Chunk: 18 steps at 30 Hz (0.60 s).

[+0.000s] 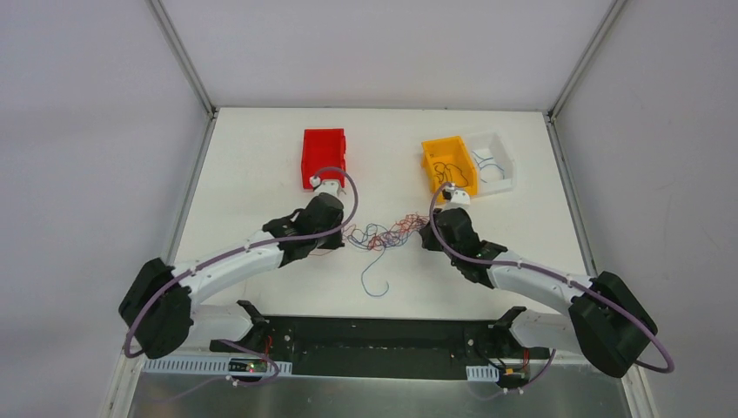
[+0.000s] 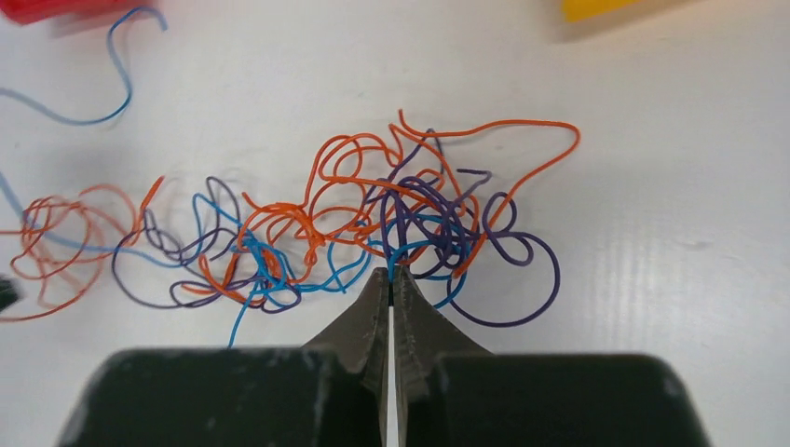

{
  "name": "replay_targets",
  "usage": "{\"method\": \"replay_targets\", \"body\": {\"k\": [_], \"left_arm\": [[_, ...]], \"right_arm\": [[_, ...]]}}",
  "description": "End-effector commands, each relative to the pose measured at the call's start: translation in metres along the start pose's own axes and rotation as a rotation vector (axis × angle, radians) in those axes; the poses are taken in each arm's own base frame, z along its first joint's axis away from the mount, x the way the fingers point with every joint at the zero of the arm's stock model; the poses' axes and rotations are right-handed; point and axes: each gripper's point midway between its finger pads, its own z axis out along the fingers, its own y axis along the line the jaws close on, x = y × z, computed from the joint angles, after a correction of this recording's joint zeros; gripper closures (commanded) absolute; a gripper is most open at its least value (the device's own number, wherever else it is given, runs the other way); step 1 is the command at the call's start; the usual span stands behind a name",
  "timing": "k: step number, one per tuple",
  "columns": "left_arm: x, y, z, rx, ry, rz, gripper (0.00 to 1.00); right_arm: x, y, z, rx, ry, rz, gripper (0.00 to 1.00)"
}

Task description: Untangle the cables

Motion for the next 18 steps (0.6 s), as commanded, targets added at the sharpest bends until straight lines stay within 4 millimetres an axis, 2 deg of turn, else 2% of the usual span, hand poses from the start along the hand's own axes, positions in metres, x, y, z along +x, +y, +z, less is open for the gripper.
{"method": "replay_targets", "body": {"k": [1,4,7,12,18], "left_arm": [[-0.028,0.034,-0.041,-0.059,-0.110,-0.044,1.00],[-0.036,0.069,-0.062,-0.145,-0.122,-0.095,1.00],[-0.040,0.096,-0.078,-0.215,-0.151,-0.135,1.00],[-0.049,0.114,-0.107,-0.268,-0.234,-0.169,1.00],[-0.056,0.135,-0.130,-0.372,-0.282,-0.148,1.00]], "right_arm": [[-0.028,-0.043,-0.011,0.242,-0.159,0.069,1.00],[-0.036,-0.061,-0.019,0.324,-0.217,0.110,1.00],[-0.042,-0.067,-0.025,0.343,-0.260,0.137,1.00],[-0.052,-0.083,-0.042,0.393,-0.356,0.196,1.00],[-0.054,-0.081,-0.053,0.308,-0.425,0.237,1.00]]}}
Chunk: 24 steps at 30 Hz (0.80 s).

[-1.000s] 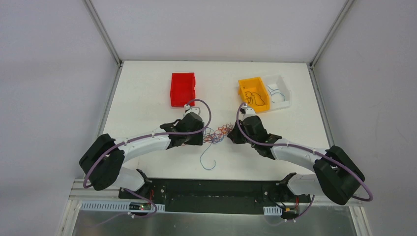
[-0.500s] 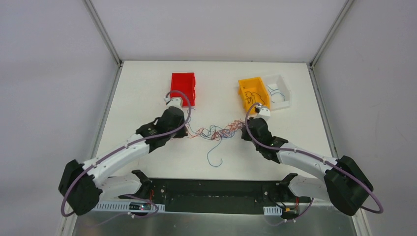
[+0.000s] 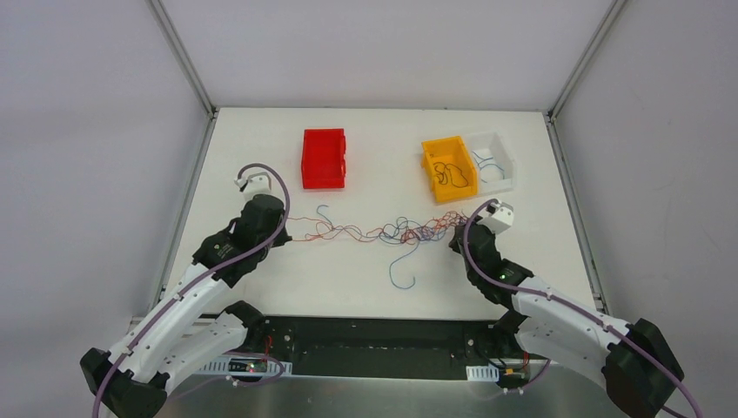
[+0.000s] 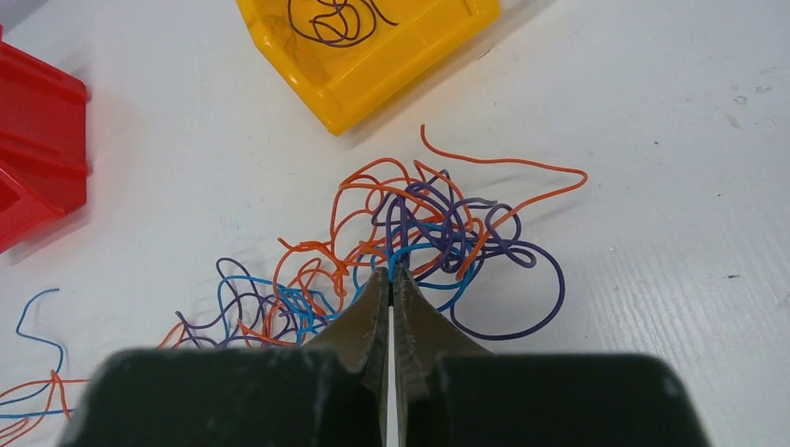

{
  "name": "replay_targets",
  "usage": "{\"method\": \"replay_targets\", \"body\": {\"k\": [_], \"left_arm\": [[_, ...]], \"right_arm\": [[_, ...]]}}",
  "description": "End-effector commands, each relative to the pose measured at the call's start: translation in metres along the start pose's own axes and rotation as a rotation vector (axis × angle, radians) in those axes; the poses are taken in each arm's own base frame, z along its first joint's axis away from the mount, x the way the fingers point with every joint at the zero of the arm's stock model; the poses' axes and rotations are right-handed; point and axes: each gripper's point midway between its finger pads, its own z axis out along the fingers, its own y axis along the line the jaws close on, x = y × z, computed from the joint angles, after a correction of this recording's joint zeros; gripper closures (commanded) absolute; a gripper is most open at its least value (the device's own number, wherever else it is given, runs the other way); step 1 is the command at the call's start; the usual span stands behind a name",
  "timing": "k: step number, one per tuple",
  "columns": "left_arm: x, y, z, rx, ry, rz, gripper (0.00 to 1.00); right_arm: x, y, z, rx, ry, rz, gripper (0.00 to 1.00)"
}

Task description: Untangle the cables

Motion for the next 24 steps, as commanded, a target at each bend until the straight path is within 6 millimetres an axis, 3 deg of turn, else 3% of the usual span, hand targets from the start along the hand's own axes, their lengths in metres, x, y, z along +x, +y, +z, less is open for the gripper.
{"method": "replay_targets", "body": {"k": [1,8,12,13,15,16,20,24], "left_arm": [[-0.019,0.024,-0.014,-0.107,-0.053,0.033,1.00],[-0.031,0.027,-0.027,-0.097,-0.105,-0.005,1.00],[-0.039,0.028,-0.031,-0.097,-0.129,0.007,1.00],[-0.040,0.026,-0.032,-0.086,-0.126,0.015,1.00],[-0.044,0.018,-0.031,-0.056,-0.117,0.034,1.00],[-0.045,0.012,-0.030,-0.036,-0.108,0.045,1.00],[-0.060,-0.004,-0.029,0.004,-0.107,0.091,1.00],[-0.076,-0.015,-0.030,0.030,-0.135,0.107,1.00]], "right_arm": [[-0.014,-0.001,-0.003,-0.025,-0.074,0.068,1.00],[-0.009,0.010,-0.003,-0.068,-0.040,0.045,1.00],[0.001,0.033,-0.007,-0.203,0.013,0.029,1.00],[0.006,0.045,-0.010,-0.272,0.040,0.013,0.87],[0.021,0.076,-0.023,-0.465,0.118,-0.035,0.44],[0.029,0.089,-0.029,-0.544,0.157,-0.055,0.32],[0.038,0.109,-0.033,-0.593,0.247,-0.128,0.23],[0.017,0.125,-0.042,-0.615,0.249,-0.166,0.18]]}}
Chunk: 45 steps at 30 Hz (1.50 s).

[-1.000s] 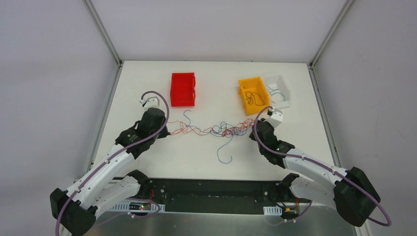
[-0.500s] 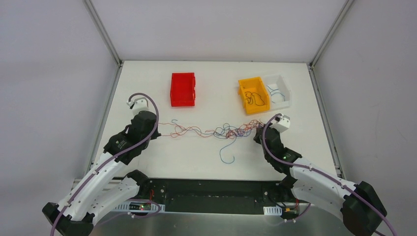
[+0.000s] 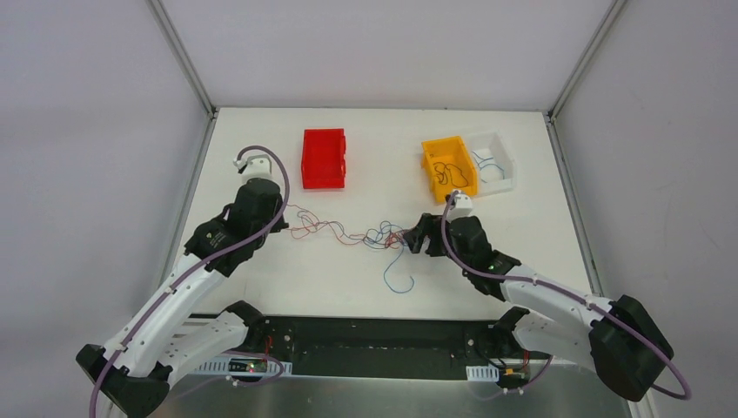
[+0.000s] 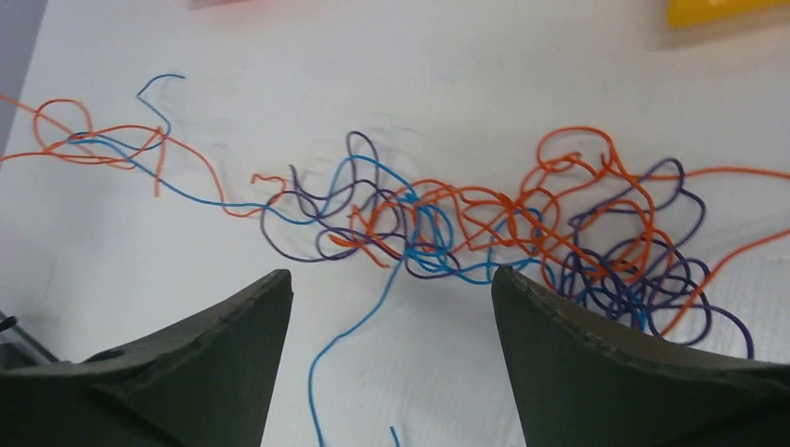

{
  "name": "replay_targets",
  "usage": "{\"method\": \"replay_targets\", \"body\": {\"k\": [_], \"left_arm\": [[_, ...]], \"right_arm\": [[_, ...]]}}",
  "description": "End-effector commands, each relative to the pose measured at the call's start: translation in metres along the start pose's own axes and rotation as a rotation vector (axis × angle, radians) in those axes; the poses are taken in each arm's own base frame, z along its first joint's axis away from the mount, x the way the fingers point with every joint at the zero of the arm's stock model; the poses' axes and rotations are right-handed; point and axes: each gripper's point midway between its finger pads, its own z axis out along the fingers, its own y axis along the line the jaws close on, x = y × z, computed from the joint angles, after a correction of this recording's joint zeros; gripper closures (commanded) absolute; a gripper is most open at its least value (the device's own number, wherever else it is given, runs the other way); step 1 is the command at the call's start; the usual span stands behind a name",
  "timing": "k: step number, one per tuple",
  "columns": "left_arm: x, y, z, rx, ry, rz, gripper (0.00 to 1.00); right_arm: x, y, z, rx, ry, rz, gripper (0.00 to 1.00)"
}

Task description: Untangle the cables

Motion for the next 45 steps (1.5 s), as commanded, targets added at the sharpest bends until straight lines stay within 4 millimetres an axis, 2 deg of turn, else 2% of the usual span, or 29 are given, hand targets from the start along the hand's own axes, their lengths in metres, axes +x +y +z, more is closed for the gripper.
{"method": "replay_targets", "body": {"k": [1,5,6,9,11,14,16,24,27,29,36,43,45], "left_arm": [[-0.035,-0.016,-0.006,0.069,-0.073,0.015,1.00],[-0.042,-0.028,-0.004,0.111,-0.078,0.020,1.00],[-0.043,-0.030,-0.004,0.118,-0.079,0.021,1.00],[-0.043,-0.033,-0.004,0.133,-0.077,0.024,1.00],[-0.044,-0.033,-0.006,0.139,-0.083,0.025,1.00],[-0.045,-0.031,-0.010,0.147,-0.097,0.020,1.00],[-0.045,-0.033,-0.011,0.163,-0.095,0.020,1.00],[-0.044,-0.036,-0.017,0.198,-0.097,0.019,1.00],[-0.044,-0.034,-0.020,0.199,-0.106,0.012,1.00],[-0.043,-0.034,-0.020,0.200,-0.106,0.011,1.00],[-0.039,-0.032,-0.019,0.199,-0.100,0.019,1.00],[-0.041,-0.030,-0.021,0.196,-0.109,0.026,1.00],[-0.041,-0.029,-0.022,0.192,-0.113,0.026,1.00]], "right_arm": [[-0.048,0.050,-0.012,-0.140,-0.047,-0.058,0.17],[-0.099,0.061,-0.028,-0.078,-0.119,-0.075,0.14],[-0.121,0.069,-0.033,-0.066,-0.150,-0.075,0.14],[-0.133,0.075,-0.036,-0.027,-0.058,-0.127,0.14],[-0.123,0.091,-0.036,-0.106,0.041,-0.191,0.14],[-0.090,0.128,-0.038,-0.376,0.185,-0.282,0.14],[-0.074,0.145,-0.031,-0.486,0.247,-0.287,0.14],[-0.026,0.144,0.032,-0.441,0.317,-0.424,0.20],[-0.014,0.147,0.050,-0.447,0.321,-0.450,0.30],[-0.004,0.150,0.059,-0.461,0.319,-0.467,0.36],[0.018,0.160,0.084,-0.491,0.328,-0.514,0.41],[0.026,0.157,0.111,-0.461,0.278,-0.552,0.51],[0.026,0.157,0.115,-0.450,0.270,-0.547,0.59]]}}
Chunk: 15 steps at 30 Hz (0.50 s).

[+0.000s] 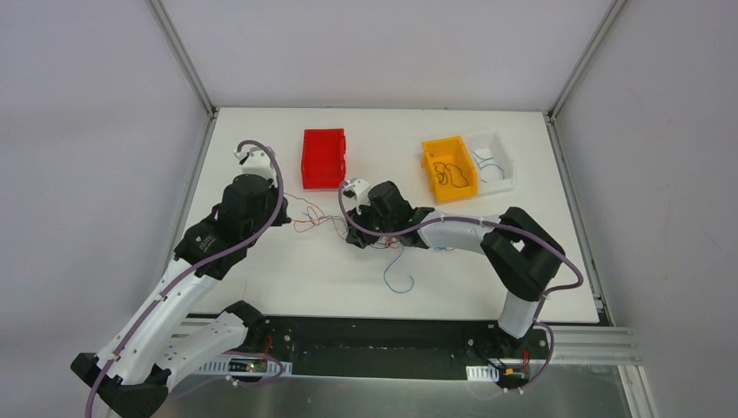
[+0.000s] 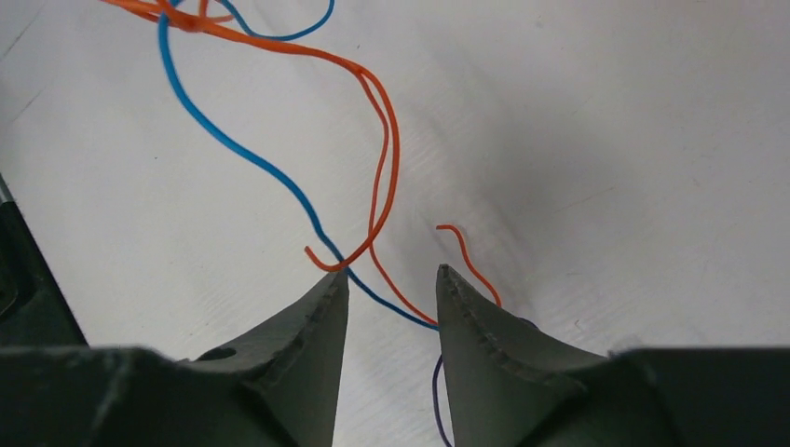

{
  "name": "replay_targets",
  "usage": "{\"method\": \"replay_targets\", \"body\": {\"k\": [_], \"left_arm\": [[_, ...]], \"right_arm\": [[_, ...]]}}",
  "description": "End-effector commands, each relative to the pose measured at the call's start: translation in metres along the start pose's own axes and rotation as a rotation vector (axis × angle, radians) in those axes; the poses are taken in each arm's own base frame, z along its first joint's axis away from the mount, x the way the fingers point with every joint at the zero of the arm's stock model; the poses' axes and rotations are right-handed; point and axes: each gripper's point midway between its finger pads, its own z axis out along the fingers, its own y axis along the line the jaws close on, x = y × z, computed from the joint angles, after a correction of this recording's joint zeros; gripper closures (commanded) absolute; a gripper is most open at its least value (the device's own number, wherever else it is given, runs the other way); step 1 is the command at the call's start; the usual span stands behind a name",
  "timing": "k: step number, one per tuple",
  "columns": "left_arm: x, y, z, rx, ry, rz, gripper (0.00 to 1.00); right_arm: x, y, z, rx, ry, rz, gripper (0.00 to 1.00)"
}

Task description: Untangle the cables

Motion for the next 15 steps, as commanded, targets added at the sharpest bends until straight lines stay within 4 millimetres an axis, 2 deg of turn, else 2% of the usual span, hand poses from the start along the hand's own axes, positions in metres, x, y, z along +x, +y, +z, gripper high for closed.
{"method": "replay_targets", "body": {"k": [1,7,12,15], "left_arm": [[-0.009,0.001,-0.005,0.011,-0.036,0.004,1.00],[-0.008,0.013,-0.006,-0.052,-0.041,0.007,1.00],[-0.010,0.023,-0.011,-0.100,-0.036,0.032,1.00],[-0.015,0.038,-0.018,-0.174,-0.038,0.064,1.00]], "right_arm": [[-0.041,-0.001,0.007,0.016,-0.131,-0.051,0.63],[-0.035,-0.010,-0.004,0.077,-0.190,0.017,0.99],[-0.027,-0.027,-0.028,0.195,-0.261,0.171,1.00],[-0.013,-0.041,-0.053,0.293,-0.290,0.261,1.00]]}}
